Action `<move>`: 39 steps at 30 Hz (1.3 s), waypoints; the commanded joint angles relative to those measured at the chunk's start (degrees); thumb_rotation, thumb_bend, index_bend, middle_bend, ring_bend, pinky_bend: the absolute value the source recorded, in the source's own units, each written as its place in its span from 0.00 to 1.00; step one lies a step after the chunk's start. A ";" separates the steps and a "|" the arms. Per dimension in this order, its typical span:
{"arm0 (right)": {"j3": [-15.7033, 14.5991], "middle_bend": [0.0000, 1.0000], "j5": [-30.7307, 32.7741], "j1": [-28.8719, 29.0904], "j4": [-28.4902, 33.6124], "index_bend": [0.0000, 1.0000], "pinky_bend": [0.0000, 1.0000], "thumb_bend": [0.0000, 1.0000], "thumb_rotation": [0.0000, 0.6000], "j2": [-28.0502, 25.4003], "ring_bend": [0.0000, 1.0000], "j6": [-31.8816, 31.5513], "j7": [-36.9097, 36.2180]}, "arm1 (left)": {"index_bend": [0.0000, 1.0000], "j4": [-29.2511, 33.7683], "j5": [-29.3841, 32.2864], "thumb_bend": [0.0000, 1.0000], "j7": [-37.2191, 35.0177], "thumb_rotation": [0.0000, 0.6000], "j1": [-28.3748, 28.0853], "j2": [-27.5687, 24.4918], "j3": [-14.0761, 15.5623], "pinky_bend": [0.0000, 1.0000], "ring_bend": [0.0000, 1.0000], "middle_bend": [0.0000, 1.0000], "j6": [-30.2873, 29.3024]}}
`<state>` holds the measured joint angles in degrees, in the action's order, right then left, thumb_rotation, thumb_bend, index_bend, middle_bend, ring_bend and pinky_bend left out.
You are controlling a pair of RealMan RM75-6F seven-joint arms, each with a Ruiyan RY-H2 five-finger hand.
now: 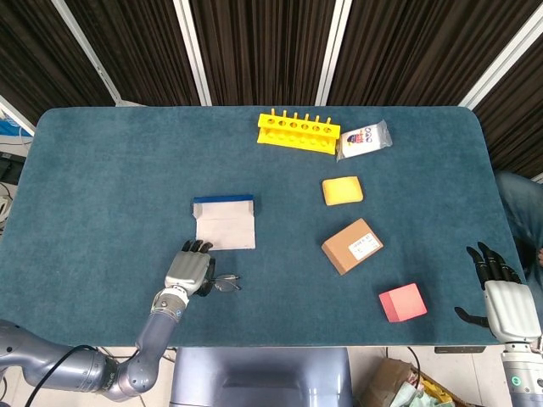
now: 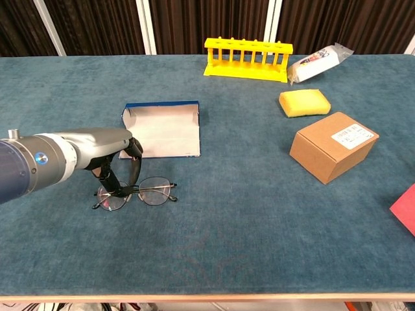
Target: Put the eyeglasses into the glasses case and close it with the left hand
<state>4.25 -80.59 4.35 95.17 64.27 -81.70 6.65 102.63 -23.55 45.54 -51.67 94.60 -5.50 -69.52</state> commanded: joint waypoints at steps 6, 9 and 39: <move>-0.01 0.01 0.03 0.01 -0.04 0.07 0.23 0.14 1.00 -0.04 0.10 0.03 0.00 | 0.54 -0.50 -0.37 0.35 0.87 1.00 0.06 0.81 -0.06 0.01 0.00 0.11 -0.72; 0.00 0.01 -0.01 0.04 0.03 0.07 0.23 0.14 1.00 -0.06 0.10 0.03 -0.03 | 0.54 -0.83 -0.67 0.35 1.07 1.00 0.13 1.28 -0.22 0.01 0.00 0.11 -1.00; -0.08 0.01 0.19 0.11 0.14 0.07 0.23 0.14 1.00 -0.18 0.10 0.31 -0.16 | 0.56 -0.16 -0.26 0.42 2.68 1.00 0.79 1.02 -1.39 0.01 0.00 0.12 -1.32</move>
<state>4.17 -80.40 4.46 95.30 64.09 -81.40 6.50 102.40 -23.77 48.27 -50.91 95.70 -6.81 -70.79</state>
